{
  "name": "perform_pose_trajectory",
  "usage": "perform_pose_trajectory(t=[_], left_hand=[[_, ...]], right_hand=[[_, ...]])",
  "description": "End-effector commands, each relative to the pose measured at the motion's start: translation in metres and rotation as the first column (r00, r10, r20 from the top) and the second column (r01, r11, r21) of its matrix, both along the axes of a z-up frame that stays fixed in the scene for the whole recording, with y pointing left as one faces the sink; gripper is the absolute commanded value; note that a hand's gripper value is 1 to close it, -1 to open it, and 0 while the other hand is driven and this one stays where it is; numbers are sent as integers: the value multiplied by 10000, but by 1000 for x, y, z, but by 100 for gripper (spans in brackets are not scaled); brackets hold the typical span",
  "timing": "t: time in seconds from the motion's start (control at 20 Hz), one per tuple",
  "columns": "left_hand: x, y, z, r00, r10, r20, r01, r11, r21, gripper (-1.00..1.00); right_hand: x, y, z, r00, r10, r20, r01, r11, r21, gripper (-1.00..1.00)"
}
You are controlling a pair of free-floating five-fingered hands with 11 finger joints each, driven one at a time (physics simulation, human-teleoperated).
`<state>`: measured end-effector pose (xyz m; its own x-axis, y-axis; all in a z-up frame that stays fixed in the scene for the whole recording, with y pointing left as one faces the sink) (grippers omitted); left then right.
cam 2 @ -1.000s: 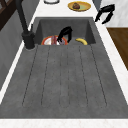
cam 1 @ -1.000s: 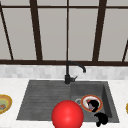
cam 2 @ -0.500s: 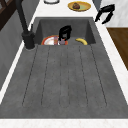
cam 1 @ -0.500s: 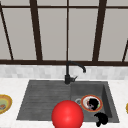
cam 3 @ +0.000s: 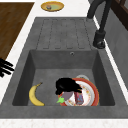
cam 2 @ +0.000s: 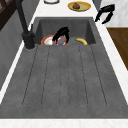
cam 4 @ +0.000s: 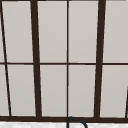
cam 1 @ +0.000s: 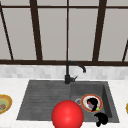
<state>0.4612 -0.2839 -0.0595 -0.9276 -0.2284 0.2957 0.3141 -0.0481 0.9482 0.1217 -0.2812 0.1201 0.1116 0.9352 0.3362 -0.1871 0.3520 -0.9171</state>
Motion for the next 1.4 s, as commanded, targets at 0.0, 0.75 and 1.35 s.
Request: perform_pose_trajectory(t=[0.0, 0.75, 1.35], left_hand=[[7, 0, -13, 9932, 610, -996, -637, 9977, -247, -100], [60, -1, 1, 9964, -478, -697, 474, 9988, -75, -100], [64, 6, -23, 9081, -1563, -3886, 1432, 9877, -625, -100]], right_hand=[[0, 0, 0, 10000, 0, 0, 0, 10000, 0, 0], [0, 0, 0, 10000, 0, 0, 0, 10000, 0, 0], [0, 0, 0, 10000, 0, 0, 0, 10000, 0, 0]])
